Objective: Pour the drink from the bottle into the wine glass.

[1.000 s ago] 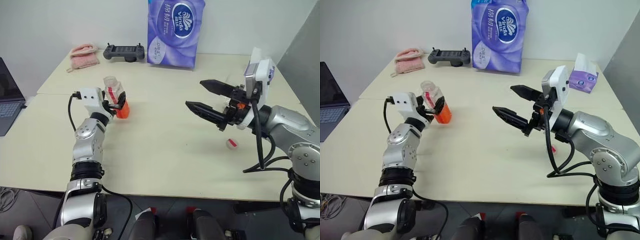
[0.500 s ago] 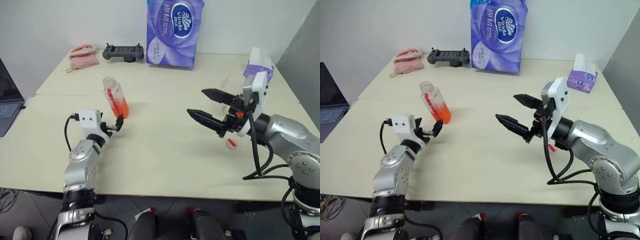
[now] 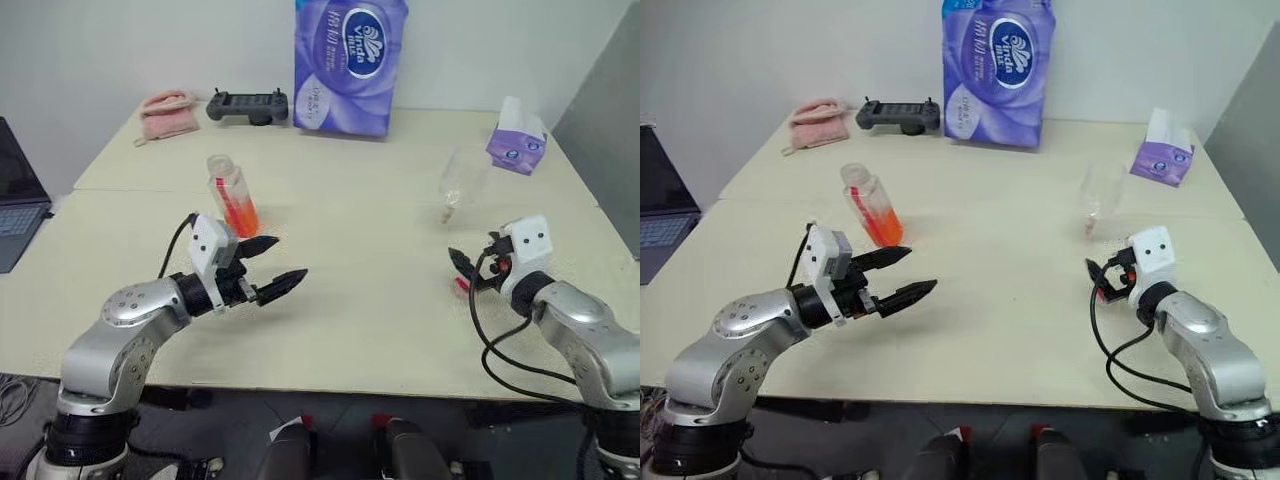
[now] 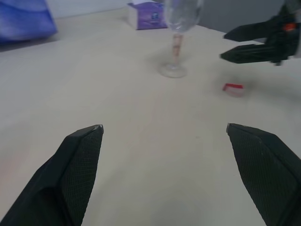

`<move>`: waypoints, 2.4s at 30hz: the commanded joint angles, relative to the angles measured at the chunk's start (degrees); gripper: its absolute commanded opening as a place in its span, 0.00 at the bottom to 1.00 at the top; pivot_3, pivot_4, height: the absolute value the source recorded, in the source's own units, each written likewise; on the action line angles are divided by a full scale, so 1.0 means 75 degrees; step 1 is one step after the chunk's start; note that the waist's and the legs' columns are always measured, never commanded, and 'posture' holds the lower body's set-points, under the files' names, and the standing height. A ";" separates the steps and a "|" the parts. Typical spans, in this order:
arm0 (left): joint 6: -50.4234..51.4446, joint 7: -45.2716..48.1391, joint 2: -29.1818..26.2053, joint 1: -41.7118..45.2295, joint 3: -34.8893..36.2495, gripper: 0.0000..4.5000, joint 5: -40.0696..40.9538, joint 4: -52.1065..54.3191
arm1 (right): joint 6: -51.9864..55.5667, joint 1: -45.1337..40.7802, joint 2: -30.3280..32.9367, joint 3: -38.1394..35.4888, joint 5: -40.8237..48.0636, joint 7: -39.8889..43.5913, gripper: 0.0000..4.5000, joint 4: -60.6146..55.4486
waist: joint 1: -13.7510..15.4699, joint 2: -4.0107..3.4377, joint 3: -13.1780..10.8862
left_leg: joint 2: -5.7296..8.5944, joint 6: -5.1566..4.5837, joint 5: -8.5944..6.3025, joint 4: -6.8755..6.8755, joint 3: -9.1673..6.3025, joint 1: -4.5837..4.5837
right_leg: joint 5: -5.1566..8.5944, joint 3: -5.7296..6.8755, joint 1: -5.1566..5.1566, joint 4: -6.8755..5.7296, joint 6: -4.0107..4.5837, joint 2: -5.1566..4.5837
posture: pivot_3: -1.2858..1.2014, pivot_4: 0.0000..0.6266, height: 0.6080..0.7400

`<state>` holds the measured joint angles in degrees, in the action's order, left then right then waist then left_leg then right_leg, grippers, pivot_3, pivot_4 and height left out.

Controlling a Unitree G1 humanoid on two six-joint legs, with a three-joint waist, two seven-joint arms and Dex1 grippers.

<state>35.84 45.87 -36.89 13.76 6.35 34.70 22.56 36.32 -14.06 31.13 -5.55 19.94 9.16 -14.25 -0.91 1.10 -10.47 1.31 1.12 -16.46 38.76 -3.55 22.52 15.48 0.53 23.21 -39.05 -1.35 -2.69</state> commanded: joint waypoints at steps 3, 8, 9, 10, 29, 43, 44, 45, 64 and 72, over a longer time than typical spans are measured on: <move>-0.0043 0.0004 0.0087 0.0557 -0.0107 0.99 0.0090 -0.0131 | -0.1105 -0.0903 -0.0664 0.0017 -0.0853 -0.0391 1.00 0.1477 | -0.0086 -0.0002 -0.0001 | -0.0003 -0.0001 -0.0001 -0.0002 0.0002 0.0000 | -0.0002 -0.0001 0.0003 0.0000 0.0003 0.0027 | 0.52 0.24 1.00; -0.0078 0.0012 0.0061 0.0531 -0.0141 0.99 0.0056 -0.0137 | -0.1807 -0.1276 -0.1178 0.0081 -0.1070 -0.0139 1.00 0.1973 | -0.0098 -0.0003 -0.0001 | -0.0002 -0.0003 -0.0002 -0.0002 0.0010 0.0000 | -0.0002 -0.0010 0.0003 0.0004 0.0003 0.0029 | 0.52 0.24 1.00; -0.0072 -0.0004 0.0056 0.0517 -0.0134 0.99 0.0056 -0.0128 | -0.1850 -0.1303 -0.1267 0.0096 -0.1059 -0.0059 1.00 0.1974 | -0.0096 -0.0003 -0.0001 | -0.0001 -0.0003 -0.0002 -0.0001 0.0012 0.0000 | -0.0002 -0.0011 0.0003 0.0003 0.0003 0.0027 | 0.52 0.24 1.00; -0.0066 -0.0024 0.0052 0.0500 -0.0120 0.99 0.0059 -0.0111 | -0.1846 -0.1308 -0.1357 0.0102 -0.1019 0.0013 1.00 0.1944 | -0.0096 -0.0003 -0.0001 | -0.0001 -0.0004 -0.0003 -0.0001 0.0011 0.0001 | -0.0002 -0.0011 0.0003 0.0003 0.0003 0.0027 | 0.52 0.24 1.00; 0.0083 -0.0289 0.0067 0.0164 -0.0023 0.99 0.0212 0.0160 | -0.3684 -0.2866 -0.2287 -0.0173 -0.1561 -0.0213 1.00 0.5126 | -0.0098 -0.0006 -0.0001 | 0.0000 0.0003 0.0002 0.0000 0.0012 -0.0002 | -0.0005 -0.0017 0.0005 0.0002 0.0009 0.0025 | 0.52 0.24 1.00; -0.0045 -0.0123 -0.0032 0.0058 0.0049 1.00 0.0110 0.0039 | -0.4302 -0.3142 -0.2539 -0.0215 -0.1479 0.0047 0.74 0.5733 | -0.0113 -0.0006 -0.0001 | -0.0003 0.0002 0.0001 -0.0001 0.0012 -0.0003 | -0.0006 -0.0020 0.0005 0.0000 0.0010 0.0026 | 0.52 0.24 1.00; -0.0054 -0.0129 -0.0039 0.0024 0.0061 1.00 0.0102 0.0050 | -0.4321 -0.3137 -0.2547 -0.0220 -0.1494 0.0032 0.68 0.5727 | -0.0114 -0.0006 -0.0001 | -0.0003 0.0002 0.0001 -0.0001 0.0011 -0.0003 | -0.0006 -0.0019 0.0005 0.0000 0.0010 0.0026 | 0.52 0.24 1.00; -0.0059 -0.0138 -0.0041 0.0006 0.0067 1.00 0.0098 0.0056 | -0.4345 -0.3141 -0.2546 -0.0221 -0.1519 0.0016 0.59 0.5737 | -0.0114 -0.0006 -0.0001 | -0.0003 0.0002 0.0001 -0.0002 0.0011 -0.0003 | -0.0006 -0.0020 0.0005 0.0000 0.0010 0.0026 | 0.52 0.24 1.00; -0.0141 -0.0778 -0.0166 -0.2628 0.2094 1.00 0.0199 0.1350 | -0.5639 -0.4917 -0.3600 0.0863 -0.2132 0.1020 0.03 0.7452 | -0.0319 -0.0015 -0.0007 | -0.0024 0.0005 0.0002 -0.0018 0.0028 -0.0006 | -0.0009 -0.0045 0.0026 0.0002 0.0017 0.0014 | 0.52 0.24 1.00; -0.0225 -0.1506 0.0583 -0.4529 0.3123 1.00 0.0446 0.2491 | -0.6513 -0.6162 -0.4553 0.0859 -0.2299 0.1079 0.03 0.9880 | -0.0095 -0.0015 -0.0007 | -0.0008 -0.0001 -0.0003 -0.0010 0.0014 -0.0007 | -0.0010 -0.0032 0.0013 0.0011 0.0019 -0.0004 | 0.52 0.24 1.00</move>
<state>35.42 35.39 -32.67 -19.69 27.55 36.77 38.21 -10.19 -58.56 -3.25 1.65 3.08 17.34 58.38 -1.62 0.99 -10.53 1.30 1.12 -16.48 38.70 -3.49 22.46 15.41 0.35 23.26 -38.97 -1.20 -2.79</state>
